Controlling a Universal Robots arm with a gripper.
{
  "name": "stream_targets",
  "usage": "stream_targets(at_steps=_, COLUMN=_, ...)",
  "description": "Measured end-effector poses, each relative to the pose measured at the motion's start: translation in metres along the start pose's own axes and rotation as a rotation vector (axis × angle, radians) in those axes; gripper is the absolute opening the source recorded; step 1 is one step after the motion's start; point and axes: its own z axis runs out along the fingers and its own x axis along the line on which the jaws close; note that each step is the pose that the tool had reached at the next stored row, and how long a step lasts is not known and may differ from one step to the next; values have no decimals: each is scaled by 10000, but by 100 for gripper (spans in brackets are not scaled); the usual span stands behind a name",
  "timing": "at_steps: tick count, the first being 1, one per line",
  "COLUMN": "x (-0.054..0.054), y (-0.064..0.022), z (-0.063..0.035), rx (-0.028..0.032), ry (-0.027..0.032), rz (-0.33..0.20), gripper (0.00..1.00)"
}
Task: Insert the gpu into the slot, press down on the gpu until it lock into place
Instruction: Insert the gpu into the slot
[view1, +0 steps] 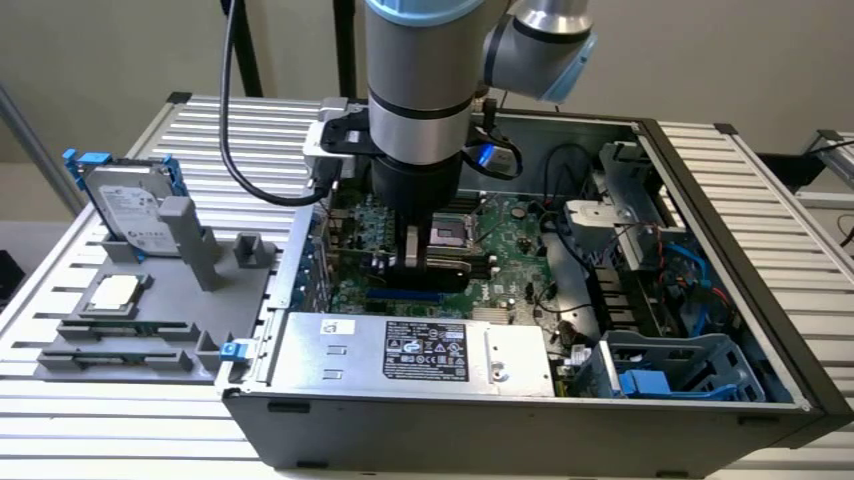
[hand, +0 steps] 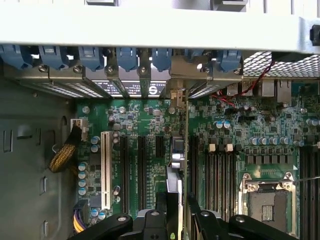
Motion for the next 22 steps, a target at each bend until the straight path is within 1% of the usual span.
stream_targets(at_steps=13, x=-13, y=-1, z=34, rx=-19, ry=3, rz=-223, gripper=26)
stream_targets(at_steps=22, x=-13, y=-5, z=71, rx=-25, ry=4, rz=-272, gripper=26)
